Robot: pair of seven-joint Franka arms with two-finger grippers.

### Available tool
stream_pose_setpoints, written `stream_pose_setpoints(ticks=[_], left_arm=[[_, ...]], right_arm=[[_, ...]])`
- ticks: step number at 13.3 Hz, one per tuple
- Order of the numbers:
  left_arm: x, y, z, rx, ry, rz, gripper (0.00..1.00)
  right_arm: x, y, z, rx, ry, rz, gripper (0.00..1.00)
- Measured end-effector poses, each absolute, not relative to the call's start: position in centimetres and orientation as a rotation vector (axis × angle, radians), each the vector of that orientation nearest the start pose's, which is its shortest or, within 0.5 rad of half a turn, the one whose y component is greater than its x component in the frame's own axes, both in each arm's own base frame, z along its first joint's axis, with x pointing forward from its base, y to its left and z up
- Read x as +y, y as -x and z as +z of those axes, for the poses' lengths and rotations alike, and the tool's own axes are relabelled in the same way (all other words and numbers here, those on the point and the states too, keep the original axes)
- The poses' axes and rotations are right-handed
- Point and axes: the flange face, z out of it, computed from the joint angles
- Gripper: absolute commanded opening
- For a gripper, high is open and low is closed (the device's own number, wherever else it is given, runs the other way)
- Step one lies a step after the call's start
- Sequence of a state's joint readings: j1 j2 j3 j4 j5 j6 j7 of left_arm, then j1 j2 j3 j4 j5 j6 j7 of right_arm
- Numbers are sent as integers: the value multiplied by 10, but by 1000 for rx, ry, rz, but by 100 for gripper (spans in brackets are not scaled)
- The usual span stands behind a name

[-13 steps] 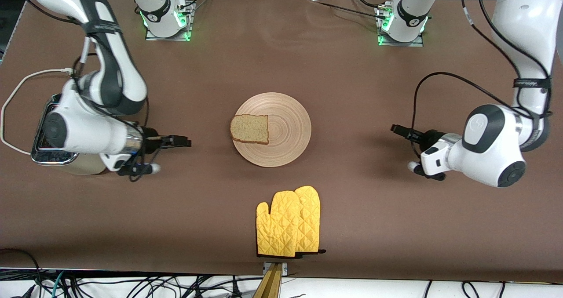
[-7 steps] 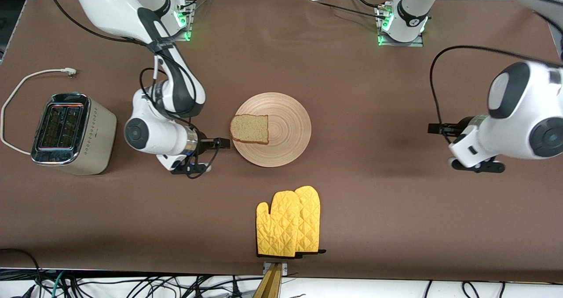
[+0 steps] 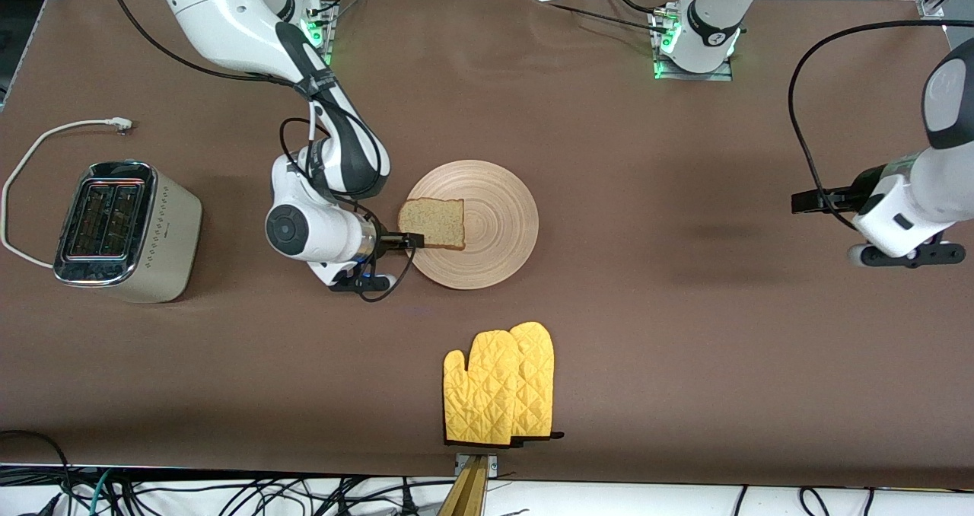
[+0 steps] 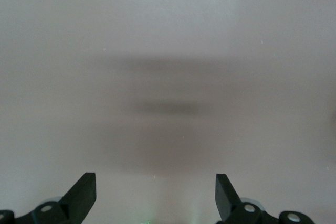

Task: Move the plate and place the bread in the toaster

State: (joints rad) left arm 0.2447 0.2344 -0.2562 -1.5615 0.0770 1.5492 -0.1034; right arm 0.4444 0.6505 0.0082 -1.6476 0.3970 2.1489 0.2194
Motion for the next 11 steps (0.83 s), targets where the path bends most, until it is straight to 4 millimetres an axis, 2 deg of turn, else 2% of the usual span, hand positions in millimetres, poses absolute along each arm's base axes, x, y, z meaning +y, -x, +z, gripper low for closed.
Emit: stream_pose_setpoints(ticks=[2,5,7,9,11], left_arm=[[14,-586,496,-137,3074,352,100],[8,-571,510,-138,3051,308,100],[8,-565,508,-140,3060,242,100],[7,-559,495,-141,3075,201,100],[8,-561,501,-143,3080,151,100]], right_arm=[[307,-592,218,31,2873,379,100],[301,-584,208,45,2881,419,100],[301,-581,210,46,2881,445,100],[302,-579,216,63,2880,461,98],[304,-578,222,79,2880,471,95]])
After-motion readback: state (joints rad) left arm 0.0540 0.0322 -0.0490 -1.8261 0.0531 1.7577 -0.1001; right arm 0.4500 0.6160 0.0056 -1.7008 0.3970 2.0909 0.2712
